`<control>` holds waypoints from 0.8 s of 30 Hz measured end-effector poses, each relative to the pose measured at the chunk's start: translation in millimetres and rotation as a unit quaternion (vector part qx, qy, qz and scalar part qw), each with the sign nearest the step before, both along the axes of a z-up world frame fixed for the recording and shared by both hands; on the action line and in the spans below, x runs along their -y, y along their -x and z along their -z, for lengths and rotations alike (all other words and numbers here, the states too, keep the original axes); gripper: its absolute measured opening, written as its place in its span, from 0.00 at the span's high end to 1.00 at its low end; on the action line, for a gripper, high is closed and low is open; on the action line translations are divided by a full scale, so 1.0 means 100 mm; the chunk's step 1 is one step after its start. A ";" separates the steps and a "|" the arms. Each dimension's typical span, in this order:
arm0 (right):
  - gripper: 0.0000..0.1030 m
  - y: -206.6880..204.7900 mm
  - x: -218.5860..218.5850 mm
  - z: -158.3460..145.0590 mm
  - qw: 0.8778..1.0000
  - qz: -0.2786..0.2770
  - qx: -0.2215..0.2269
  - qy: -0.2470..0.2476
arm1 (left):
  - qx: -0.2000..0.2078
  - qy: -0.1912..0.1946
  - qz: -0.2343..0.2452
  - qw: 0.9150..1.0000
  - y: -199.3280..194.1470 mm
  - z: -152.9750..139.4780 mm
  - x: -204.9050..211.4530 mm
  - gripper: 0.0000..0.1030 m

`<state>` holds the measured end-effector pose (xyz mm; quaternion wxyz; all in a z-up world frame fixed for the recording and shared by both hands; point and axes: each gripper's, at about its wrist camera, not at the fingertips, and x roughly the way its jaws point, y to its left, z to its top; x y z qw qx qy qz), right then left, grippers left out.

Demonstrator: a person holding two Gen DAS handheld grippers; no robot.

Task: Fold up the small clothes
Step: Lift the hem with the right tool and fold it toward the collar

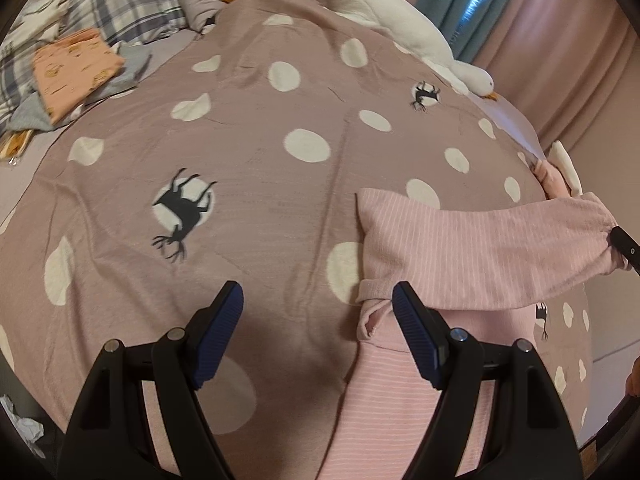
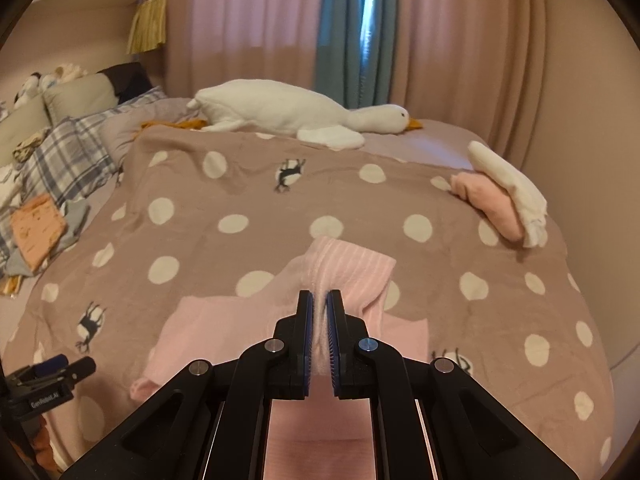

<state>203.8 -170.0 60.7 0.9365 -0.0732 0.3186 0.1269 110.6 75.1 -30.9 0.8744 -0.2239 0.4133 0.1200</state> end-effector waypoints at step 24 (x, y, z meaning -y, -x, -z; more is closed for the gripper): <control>0.92 -0.33 0.63 0.55 0.996 0.065 -0.067 -0.002 | -0.057 -0.038 0.060 0.996 -0.56 0.35 0.51 0.27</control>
